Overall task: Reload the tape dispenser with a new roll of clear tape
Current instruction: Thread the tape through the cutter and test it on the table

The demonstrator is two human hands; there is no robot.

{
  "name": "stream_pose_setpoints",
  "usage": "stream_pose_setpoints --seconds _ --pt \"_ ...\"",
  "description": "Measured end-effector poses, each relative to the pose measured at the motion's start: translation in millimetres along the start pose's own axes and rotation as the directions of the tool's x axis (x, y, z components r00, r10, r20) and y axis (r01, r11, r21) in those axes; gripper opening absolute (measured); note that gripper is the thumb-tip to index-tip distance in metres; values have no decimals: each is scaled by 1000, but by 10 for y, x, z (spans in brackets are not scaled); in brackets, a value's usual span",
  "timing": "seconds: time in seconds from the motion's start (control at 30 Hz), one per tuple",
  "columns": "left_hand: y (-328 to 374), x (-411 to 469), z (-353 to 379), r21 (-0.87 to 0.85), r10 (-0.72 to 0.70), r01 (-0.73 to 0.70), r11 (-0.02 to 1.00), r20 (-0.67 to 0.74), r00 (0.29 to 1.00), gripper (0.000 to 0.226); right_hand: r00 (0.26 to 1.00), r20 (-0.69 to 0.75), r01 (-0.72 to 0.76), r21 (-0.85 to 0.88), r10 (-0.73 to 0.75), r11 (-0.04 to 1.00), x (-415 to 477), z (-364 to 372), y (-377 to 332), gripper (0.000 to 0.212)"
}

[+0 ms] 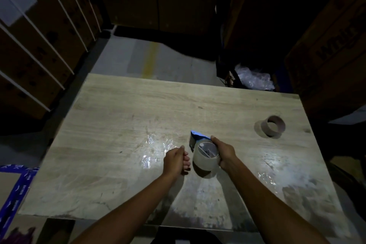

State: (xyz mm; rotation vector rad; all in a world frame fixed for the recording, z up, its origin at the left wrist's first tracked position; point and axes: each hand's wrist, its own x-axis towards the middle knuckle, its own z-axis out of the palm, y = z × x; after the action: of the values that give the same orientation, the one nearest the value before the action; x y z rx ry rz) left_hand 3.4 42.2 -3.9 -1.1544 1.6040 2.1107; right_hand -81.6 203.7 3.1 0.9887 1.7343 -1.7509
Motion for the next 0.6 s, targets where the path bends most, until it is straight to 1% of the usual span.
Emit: stream_pose_setpoints --seconds 0.07,0.17,0.27,0.4,0.5,0.6 --pt "3 -54 91 64 46 -46 997 -7 999 42 995 -90 42 16 -40 999 -14 22 80 34" --pt "12 -104 147 178 147 -141 974 -20 989 47 986 -137 99 52 -91 994 -40 80 185 21" --pt "-2 -88 151 311 228 -214 926 -10 974 35 969 -189 172 69 -157 983 -74 145 287 26" --pt "-12 -59 132 366 255 -241 899 10 967 23 942 -255 259 136 -219 956 -131 230 478 26" --pt "3 -2 89 437 288 -262 861 9 958 14 936 -257 274 107 -240 956 -152 259 591 28" --pt "38 36 69 513 327 -291 807 22 945 13 928 -251 298 59 -275 953 -172 265 635 26"
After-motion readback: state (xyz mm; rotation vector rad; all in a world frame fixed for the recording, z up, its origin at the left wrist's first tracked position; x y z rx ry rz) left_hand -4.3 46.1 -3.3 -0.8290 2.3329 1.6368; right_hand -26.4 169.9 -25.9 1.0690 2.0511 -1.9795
